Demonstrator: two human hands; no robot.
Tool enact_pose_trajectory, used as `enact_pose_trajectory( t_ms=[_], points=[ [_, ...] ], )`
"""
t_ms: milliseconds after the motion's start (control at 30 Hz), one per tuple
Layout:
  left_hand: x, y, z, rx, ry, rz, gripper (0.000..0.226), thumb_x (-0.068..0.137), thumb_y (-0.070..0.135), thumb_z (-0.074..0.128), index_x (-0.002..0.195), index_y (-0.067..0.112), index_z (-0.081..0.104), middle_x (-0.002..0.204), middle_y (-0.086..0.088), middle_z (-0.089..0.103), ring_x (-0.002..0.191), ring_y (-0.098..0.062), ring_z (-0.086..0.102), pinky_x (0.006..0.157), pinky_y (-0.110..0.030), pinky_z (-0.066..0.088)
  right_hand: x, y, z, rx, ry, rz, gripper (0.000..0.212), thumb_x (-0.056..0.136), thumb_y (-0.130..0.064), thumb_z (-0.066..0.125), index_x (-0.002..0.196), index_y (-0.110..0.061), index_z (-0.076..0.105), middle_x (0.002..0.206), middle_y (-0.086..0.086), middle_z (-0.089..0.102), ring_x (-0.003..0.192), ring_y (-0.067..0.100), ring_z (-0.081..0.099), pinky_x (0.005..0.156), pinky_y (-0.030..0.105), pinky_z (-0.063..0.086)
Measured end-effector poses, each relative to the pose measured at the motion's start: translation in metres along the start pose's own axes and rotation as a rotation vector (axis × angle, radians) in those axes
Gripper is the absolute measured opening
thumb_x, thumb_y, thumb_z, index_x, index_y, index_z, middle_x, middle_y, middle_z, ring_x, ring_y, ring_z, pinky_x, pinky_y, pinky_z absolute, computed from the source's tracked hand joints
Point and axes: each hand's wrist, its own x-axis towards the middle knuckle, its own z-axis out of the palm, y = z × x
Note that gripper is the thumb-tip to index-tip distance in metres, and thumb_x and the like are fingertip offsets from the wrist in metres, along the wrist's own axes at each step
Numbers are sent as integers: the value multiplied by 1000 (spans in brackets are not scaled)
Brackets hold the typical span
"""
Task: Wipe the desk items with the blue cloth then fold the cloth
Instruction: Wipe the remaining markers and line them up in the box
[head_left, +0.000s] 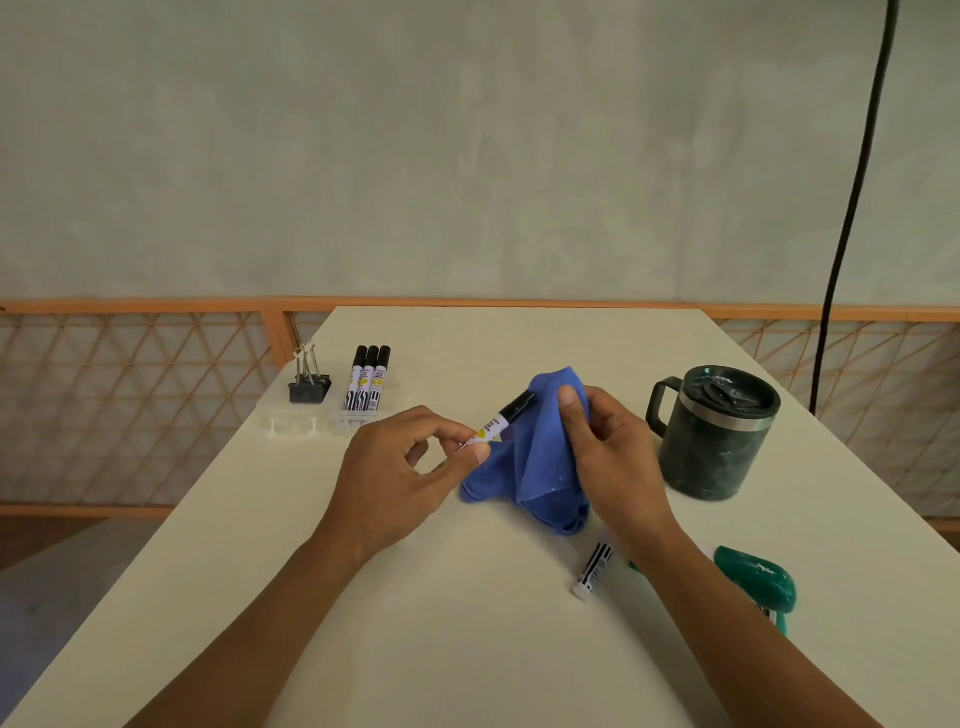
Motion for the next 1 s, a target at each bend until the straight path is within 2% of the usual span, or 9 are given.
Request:
enact_pose_trajectory(
  t_ms=[133, 300, 367, 433, 533, 633, 767, 900, 1000],
  points=[
    [0, -7, 2, 114, 54, 59, 14, 88, 36, 90, 96, 37, 79, 90, 8, 69, 79, -21, 64, 65, -44, 53, -4, 1, 7, -31, -67, -20, 24, 104, -46, 62, 119, -32, 74, 104, -9, 79, 96, 15, 75, 90, 46, 62],
    [-2, -6, 6, 322, 136, 189, 17, 84, 32, 92, 91, 36, 77, 86, 16, 63, 78, -4, 57, 59, -34, 45, -3, 5, 10, -105, -41, -22, 18, 103, -45, 66, 109, -31, 78, 97, -9, 80, 90, 14, 76, 86, 45, 63],
    [-1, -7, 6, 369, 168, 231, 16, 84, 32, 92, 90, 34, 77, 87, 18, 65, 80, -7, 60, 58, -37, 47, 0, 5, 6, -149, 35, -32, 31, 107, -49, 58, 97, -26, 76, 84, 0, 76, 79, 22, 70, 74, 46, 57],
    [1, -9, 3, 413, 232, 271, 16, 85, 30, 93, 89, 32, 78, 88, 17, 67, 80, -14, 64, 59, -42, 50, 6, 5, 0, -133, 141, -3, 40, 108, -53, 53, 93, -20, 72, 84, 10, 71, 73, 24, 63, 67, 44, 52],
    [4, -15, -3, 455, 338, 279, 14, 87, 30, 92, 88, 28, 78, 89, 15, 69, 81, -18, 65, 66, -45, 55, 12, 9, -13, -115, 244, 36, 47, 106, -57, 51, 99, -15, 70, 93, 15, 69, 87, 34, 66, 71, 52, 55],
    [6, -17, -4, 475, 377, 295, 13, 89, 32, 91, 88, 26, 79, 90, 14, 70, 81, -17, 63, 71, -42, 55, 10, 11, -11, -110, 191, 35, 40, 107, -54, 52, 99, -19, 70, 92, 8, 70, 84, 26, 66, 69, 40, 53],
    [5, -17, 1, 527, 380, 347, 13, 92, 33, 87, 88, 26, 78, 89, 14, 69, 79, -20, 62, 63, -42, 53, 2, 6, 2, -85, 45, -7, 22, 104, -51, 63, 105, -32, 73, 94, -11, 75, 88, 12, 72, 79, 36, 61],
    [6, -18, 5, 580, 359, 400, 17, 94, 37, 85, 87, 24, 76, 88, 13, 68, 76, -22, 62, 58, -42, 50, -4, 5, 13, -106, -38, -58, 15, 99, -48, 71, 103, -34, 75, 92, -10, 75, 88, 11, 70, 78, 29, 57],
    [5, -22, 6, 564, 322, 373, 17, 92, 40, 87, 88, 28, 77, 88, 15, 67, 77, -19, 62, 59, -41, 50, -2, 8, 13, -109, 13, -71, 12, 102, -44, 69, 100, -35, 75, 89, -6, 73, 84, 18, 68, 77, 37, 56]
  ],
)
